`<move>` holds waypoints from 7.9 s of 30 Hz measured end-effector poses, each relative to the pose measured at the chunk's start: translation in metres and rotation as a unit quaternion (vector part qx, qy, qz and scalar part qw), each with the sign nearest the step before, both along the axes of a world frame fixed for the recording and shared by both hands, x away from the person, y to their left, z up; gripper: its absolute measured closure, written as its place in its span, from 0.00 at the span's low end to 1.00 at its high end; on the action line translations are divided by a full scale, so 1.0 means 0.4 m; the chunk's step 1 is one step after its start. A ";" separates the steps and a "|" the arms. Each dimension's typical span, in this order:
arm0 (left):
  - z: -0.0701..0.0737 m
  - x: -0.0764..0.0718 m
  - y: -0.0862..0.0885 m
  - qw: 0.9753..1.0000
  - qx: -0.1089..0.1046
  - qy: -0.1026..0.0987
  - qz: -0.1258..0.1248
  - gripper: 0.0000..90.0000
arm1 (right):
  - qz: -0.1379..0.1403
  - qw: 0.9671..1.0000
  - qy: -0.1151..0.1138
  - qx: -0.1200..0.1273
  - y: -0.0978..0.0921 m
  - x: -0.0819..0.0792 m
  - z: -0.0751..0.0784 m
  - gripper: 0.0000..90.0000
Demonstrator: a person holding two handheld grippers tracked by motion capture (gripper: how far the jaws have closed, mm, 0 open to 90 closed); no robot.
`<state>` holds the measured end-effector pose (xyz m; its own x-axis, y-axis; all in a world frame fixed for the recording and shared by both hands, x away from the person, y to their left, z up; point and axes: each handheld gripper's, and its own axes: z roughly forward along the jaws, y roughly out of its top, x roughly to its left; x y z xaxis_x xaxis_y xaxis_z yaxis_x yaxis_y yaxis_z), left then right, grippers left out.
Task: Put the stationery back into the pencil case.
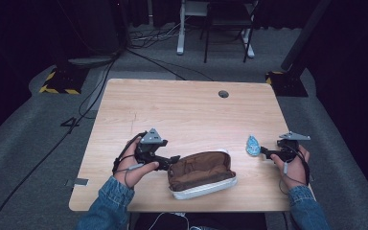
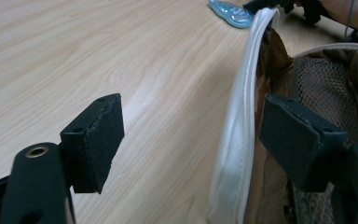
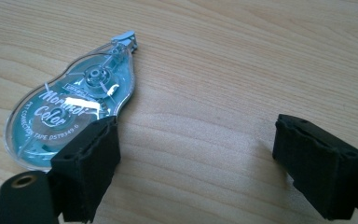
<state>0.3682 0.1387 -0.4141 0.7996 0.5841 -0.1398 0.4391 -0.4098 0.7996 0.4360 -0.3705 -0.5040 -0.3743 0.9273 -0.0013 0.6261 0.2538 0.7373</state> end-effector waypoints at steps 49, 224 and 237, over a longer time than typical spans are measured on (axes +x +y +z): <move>-0.119 -0.022 0.202 0.976 0.113 0.056 0.175 0.22 | -0.003 0.995 0.102 -0.005 0.128 -0.004 0.138 0.28; -0.229 -0.026 0.221 0.980 0.119 0.033 0.159 0.00 | 0.391 0.909 0.142 -0.030 0.561 -0.223 0.311 0.44; -0.230 -0.026 0.220 0.980 0.117 0.034 0.159 0.00 | 0.396 0.906 0.145 -0.026 0.575 -0.209 0.281 0.44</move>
<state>0.3577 0.2266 -0.5060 0.5654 0.8246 -0.0199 0.6239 -0.4117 0.6643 0.3525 -0.1405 -0.3917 -0.9143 0.3685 0.1680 0.3976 0.7375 0.5459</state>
